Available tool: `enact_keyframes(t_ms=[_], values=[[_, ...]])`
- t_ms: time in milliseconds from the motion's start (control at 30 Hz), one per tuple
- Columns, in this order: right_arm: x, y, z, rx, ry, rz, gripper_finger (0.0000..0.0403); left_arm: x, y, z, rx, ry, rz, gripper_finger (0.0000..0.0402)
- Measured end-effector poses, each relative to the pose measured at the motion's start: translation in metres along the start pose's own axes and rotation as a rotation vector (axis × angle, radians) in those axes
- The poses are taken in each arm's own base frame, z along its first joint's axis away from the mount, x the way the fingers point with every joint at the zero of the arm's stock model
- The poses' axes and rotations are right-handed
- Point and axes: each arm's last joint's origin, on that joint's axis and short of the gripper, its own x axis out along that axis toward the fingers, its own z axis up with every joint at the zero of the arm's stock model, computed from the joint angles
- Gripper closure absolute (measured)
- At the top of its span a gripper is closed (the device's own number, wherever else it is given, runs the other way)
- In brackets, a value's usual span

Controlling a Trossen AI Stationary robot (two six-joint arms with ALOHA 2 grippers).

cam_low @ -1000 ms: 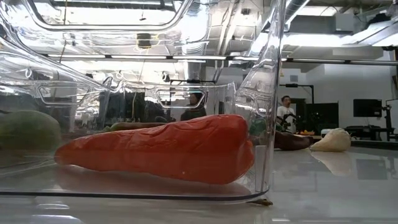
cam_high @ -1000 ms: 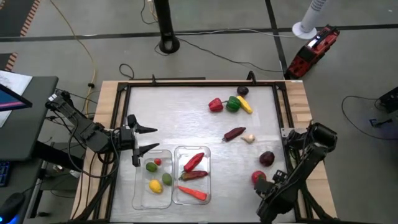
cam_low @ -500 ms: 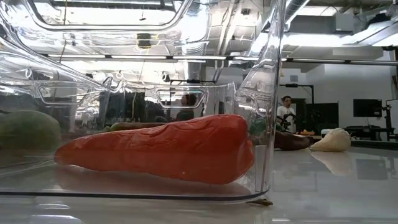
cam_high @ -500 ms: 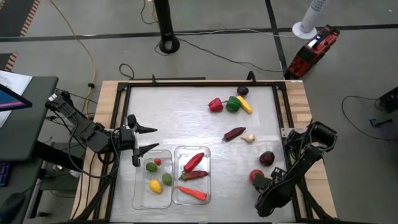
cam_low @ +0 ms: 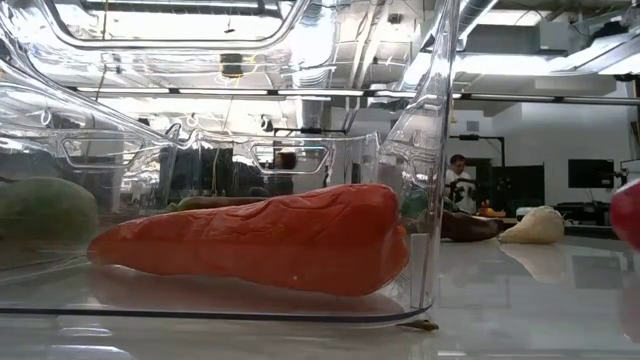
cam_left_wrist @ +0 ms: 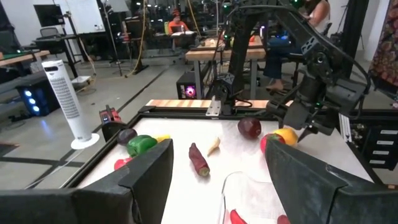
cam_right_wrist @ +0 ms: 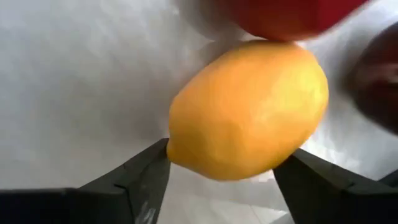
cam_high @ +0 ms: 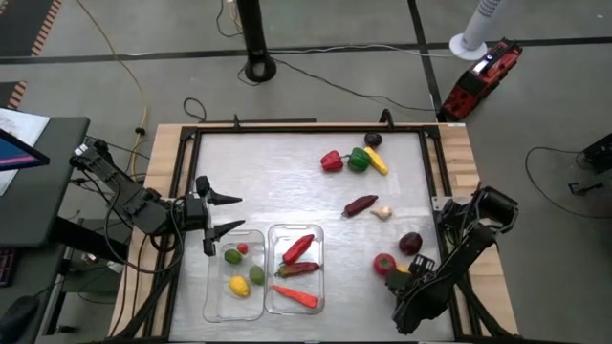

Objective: Sort produce into baskets
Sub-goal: Put the yellow lemon into the left transparent bin

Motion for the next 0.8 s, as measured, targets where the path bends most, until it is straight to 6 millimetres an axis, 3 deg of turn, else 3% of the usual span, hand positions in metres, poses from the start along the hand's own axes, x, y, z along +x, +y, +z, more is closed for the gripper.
enact_keyframes(t_ms=[567, 667, 800], values=[[-0.001, -0.011, 0.014, 0.048, -0.216, -0.128, 0.0233, 0.000, 0.000, 0.000, 0.003, 0.003, -0.001, 0.0159], [-0.001, -0.012, 0.014, 0.045, -0.207, -0.136, 0.0236, 0.000, 0.000, 0.000, 0.003, 0.003, -0.001, 0.0159], [-0.001, -0.012, 0.012, 0.043, -0.143, -0.131, 0.0199, 0.000, 0.000, 0.000, 0.003, 0.003, -0.002, 0.0159]])
